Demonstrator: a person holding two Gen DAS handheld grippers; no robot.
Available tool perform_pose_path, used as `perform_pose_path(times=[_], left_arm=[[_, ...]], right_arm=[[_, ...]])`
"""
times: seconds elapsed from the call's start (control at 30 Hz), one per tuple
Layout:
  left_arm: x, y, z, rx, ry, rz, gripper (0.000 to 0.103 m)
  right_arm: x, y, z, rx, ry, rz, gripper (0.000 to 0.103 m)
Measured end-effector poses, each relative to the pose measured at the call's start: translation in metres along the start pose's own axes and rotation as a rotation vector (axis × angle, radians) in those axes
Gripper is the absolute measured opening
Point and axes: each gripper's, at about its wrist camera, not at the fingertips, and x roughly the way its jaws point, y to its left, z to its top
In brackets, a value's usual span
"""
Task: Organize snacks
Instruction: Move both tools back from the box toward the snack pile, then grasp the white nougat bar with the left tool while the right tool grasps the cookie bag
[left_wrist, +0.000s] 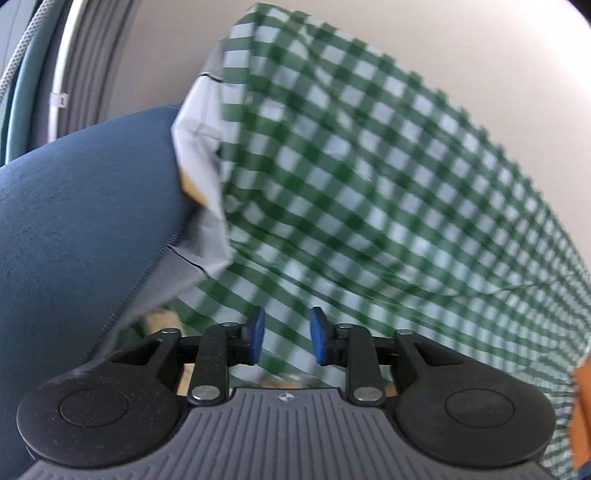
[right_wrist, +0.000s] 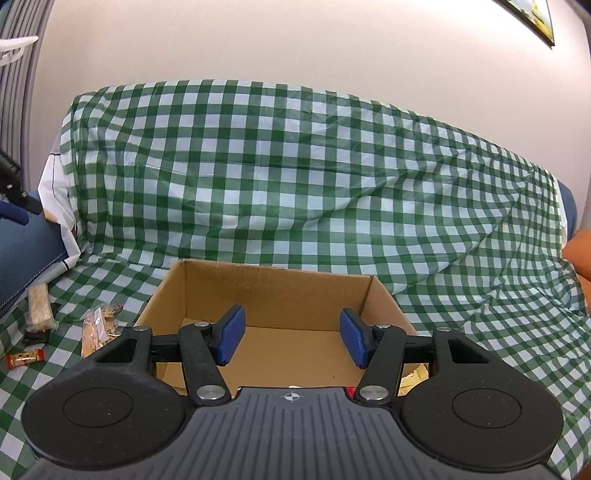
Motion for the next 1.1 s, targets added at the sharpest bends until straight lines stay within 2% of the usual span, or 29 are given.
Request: perform_pose_path(times=[0.03, 0.07, 0.1, 0.17, 0.27, 0.33, 0.53, 0.63, 0.67, 0.7, 0.77, 0.83, 0.93, 1.0, 1.1], left_arm=[[0.004, 0.007, -0.007, 0.019, -0.012, 0.022, 0.034], [0.013, 0.015, -0.010, 0.021, 0.029, 0.078, 0.033], [0.023, 0.024, -0.008, -0.033, 0.099, 0.139, 0.033], [0.029, 0.043, -0.004, -0.133, 0.110, 0.101, 0.033], [0.036, 0.053, 0.004, -0.150, 0.116, 0.110, 0.035], [0.041, 0.064, 0.005, -0.198, 0.141, 0.091, 0.035], [0.066, 0.089, -0.006, -0.379, 0.260, 0.039, 0.035], [0.073, 0.091, -0.008, -0.392, 0.280, 0.045, 0.042], [0.075, 0.091, -0.009, -0.394, 0.284, 0.050, 0.048], [0.077, 0.093, -0.010, -0.397, 0.290, 0.058, 0.053], [0.081, 0.097, -0.013, -0.402, 0.302, 0.080, 0.057], [0.087, 0.099, -0.015, -0.397, 0.315, 0.112, 0.058], [0.092, 0.097, -0.018, -0.361, 0.334, 0.144, 0.061], [0.096, 0.092, -0.019, -0.326, 0.352, 0.142, 0.072], [0.102, 0.083, -0.021, -0.262, 0.371, 0.163, 0.072]], right_arm=[[0.001, 0.002, -0.001, -0.009, -0.002, -0.005, 0.059], [0.001, 0.004, -0.001, -0.015, -0.007, -0.012, 0.059], [-0.001, 0.005, -0.001, -0.021, -0.020, -0.025, 0.059], [-0.004, 0.006, 0.000, -0.028, -0.062, -0.043, 0.059], [-0.007, 0.011, 0.002, -0.056, -0.127, -0.053, 0.058], [-0.007, 0.015, 0.003, -0.073, -0.149, -0.046, 0.058], [-0.006, 0.042, 0.021, -0.065, -0.143, -0.011, 0.057], [0.011, 0.075, 0.039, -0.050, -0.102, 0.062, 0.057], [0.019, 0.085, 0.043, -0.044, -0.083, 0.088, 0.057], [0.030, 0.096, 0.046, -0.043, -0.050, 0.126, 0.059], [0.058, 0.126, 0.050, -0.077, 0.056, 0.225, 0.060], [0.080, 0.154, 0.051, -0.129, 0.125, 0.273, 0.063], [0.114, 0.189, 0.046, -0.174, 0.214, 0.291, 0.070], [0.134, 0.204, 0.039, -0.191, 0.271, 0.304, 0.081], [0.159, 0.220, 0.025, -0.226, 0.313, 0.304, 0.092]])
